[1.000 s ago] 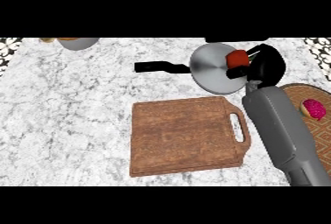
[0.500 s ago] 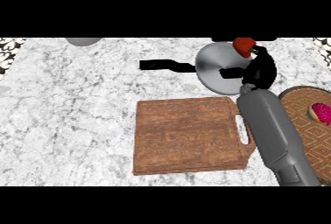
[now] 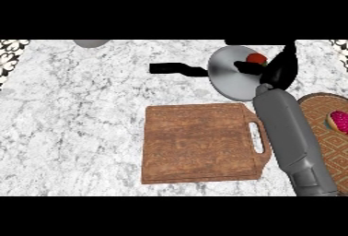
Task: Pick the bell pepper from the cutting board and place it in the pan
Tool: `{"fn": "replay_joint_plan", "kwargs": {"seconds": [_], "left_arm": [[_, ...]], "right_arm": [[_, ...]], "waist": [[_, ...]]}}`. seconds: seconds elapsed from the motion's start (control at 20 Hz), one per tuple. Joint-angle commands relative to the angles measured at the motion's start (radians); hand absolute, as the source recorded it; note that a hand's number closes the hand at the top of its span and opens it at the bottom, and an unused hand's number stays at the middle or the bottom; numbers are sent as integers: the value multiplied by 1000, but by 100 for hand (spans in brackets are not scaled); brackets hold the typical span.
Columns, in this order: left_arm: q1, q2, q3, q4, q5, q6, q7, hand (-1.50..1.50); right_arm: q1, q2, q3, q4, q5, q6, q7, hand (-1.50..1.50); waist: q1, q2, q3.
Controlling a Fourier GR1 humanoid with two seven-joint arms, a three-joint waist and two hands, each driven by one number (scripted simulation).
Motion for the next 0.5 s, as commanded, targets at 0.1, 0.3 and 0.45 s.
{"fn": "replay_joint_plan", "kwargs": {"seconds": [0.1, 0.3, 0.45], "left_arm": [[-241, -58, -42, -112, 66, 14, -99, 0], [-248, -68, -17, -90, 62, 17, -97, 0], [-238, -93, -17, -110, 58, 16, -87, 0]], "right_arm": [[-28, -12, -68, 22, -12, -159, -54, -150], [-5, -23, -120, 20, -36, -212, -88, -150], [26, -10, -143, 24, -29, -260, -99, -150]], "waist": [[-29, -5, -5], [-57, -18, -7], [-69, -31, -7]]}}
